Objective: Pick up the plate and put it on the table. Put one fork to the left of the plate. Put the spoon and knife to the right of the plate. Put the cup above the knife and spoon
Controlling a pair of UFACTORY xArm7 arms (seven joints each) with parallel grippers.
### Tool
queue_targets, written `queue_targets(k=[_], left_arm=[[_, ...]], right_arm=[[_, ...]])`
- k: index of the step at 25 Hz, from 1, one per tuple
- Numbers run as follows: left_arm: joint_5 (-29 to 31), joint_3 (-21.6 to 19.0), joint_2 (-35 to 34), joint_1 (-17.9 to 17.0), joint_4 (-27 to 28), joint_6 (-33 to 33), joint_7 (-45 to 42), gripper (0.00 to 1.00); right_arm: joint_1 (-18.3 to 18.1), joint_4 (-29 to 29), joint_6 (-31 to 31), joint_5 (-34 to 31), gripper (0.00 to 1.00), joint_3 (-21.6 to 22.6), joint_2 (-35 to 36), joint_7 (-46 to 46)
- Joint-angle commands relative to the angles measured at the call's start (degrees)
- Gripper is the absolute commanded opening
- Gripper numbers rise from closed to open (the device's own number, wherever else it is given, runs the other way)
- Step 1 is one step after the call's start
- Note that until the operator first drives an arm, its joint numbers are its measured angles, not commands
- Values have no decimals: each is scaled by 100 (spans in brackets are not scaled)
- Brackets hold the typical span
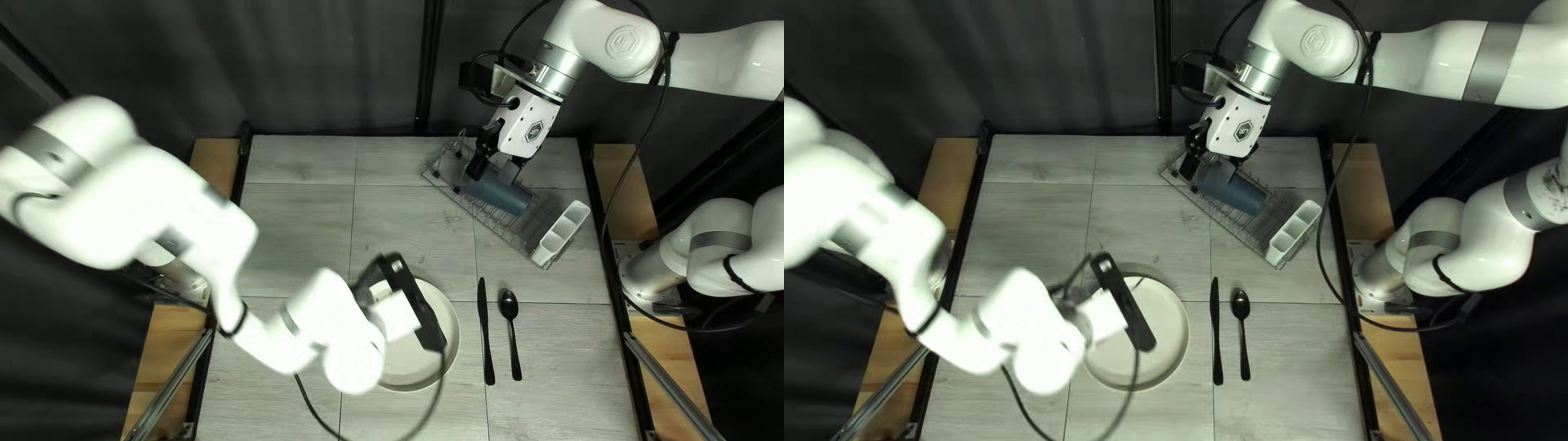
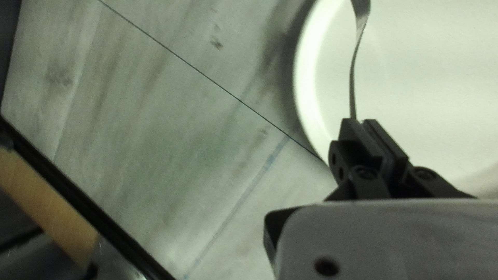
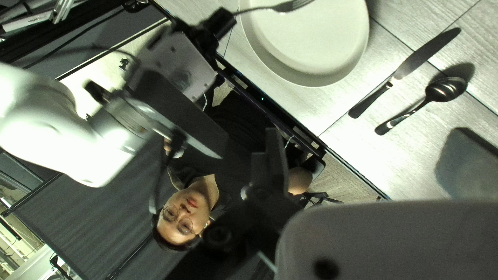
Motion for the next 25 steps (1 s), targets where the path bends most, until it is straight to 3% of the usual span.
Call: queue_targets(k=[1, 6, 9, 14, 19, 23, 25], left_arm=[[35, 0, 491, -289, 412, 292, -255, 0], [200, 54, 896, -422, 577, 139, -392, 0], [247, 18, 796, -368, 301, -139, -404, 100], [357, -22, 435, -228, -127, -607, -343, 100], [139, -56, -1022, 216, -1432, -1390, -41, 100], [-574, 322, -2792, 495, -2767, -2262, 868, 100], [-620, 359, -2891, 490, -2837, -2315, 922, 100]], right_arm=[[0, 0, 0, 0, 100, 0, 0, 0], [0, 0, 0, 0, 100, 0, 0, 0], [0, 0, 0, 0, 100, 0, 0, 0], [0, 0, 0, 0, 100, 0, 0, 0], [0, 0, 0, 0, 100, 0, 0, 0], [0, 0, 0, 0, 100, 0, 0, 0], [0, 0, 0, 0, 100, 0, 0, 0]])
